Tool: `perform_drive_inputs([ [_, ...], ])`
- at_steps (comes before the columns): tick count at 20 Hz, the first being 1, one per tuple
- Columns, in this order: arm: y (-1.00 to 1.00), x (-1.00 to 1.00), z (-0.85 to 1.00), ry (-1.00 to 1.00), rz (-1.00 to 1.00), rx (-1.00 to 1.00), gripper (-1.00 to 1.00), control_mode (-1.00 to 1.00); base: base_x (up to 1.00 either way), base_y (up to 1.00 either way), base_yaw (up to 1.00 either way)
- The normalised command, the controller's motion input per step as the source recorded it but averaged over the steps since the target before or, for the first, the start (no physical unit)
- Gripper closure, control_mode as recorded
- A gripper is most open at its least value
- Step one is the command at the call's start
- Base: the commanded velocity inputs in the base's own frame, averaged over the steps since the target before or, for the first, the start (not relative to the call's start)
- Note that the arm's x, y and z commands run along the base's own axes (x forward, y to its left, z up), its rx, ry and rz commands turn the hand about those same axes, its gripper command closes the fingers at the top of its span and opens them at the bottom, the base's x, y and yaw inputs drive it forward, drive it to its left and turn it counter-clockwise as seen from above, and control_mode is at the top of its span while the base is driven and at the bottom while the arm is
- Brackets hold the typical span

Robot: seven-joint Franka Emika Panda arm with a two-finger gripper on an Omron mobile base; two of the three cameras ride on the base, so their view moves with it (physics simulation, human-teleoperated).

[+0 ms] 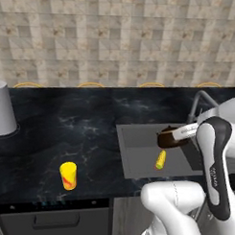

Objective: Pick the teapot and cup and place them in the sink. Then turn on the water.

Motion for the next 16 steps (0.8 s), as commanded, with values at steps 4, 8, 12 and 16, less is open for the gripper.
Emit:
perform_drive_inputs([
  [4, 0.0, 0.49, -0.29, -0.01, -0.01, 0.0, 1.0, -1.0, 0.0, 0.0, 0.0],
  [8, 0.0, 0.52, -0.44, -0.01, 0.0, 0.0, 1.0, -1.0, 0.0, 0.0, 0.0],
  [12, 0.0, 0.51, -0.52, -0.02, 0.03, 0.0, 1.0, -1.0, 0.0, 0.0, 0.0],
  [16, 0.0, 0.44, -0.54, -0.02, 0.07, 0.0, 1.0, -1.0, 0.0, 0.0, 0.0],
])
